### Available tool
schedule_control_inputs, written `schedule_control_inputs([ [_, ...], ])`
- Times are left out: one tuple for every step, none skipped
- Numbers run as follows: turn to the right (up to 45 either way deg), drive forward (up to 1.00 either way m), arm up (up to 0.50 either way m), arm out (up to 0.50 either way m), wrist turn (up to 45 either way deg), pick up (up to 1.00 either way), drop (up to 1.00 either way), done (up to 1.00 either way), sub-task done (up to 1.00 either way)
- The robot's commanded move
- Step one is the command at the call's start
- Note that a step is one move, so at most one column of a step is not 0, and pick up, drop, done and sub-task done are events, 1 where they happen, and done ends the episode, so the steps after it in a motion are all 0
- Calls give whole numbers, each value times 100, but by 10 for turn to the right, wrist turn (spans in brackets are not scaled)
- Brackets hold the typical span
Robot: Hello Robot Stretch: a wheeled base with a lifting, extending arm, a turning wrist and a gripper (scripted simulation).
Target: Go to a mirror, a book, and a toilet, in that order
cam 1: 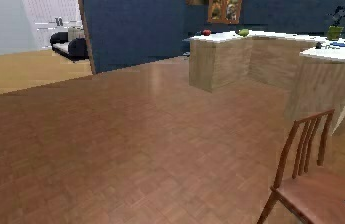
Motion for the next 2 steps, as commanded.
schedule_control_inputs([
  [0, 100, 0, 0, 0, 0, 0, 0, 0],
  [0, 5, 0, 0, 0, 0, 0, 0, 0],
])
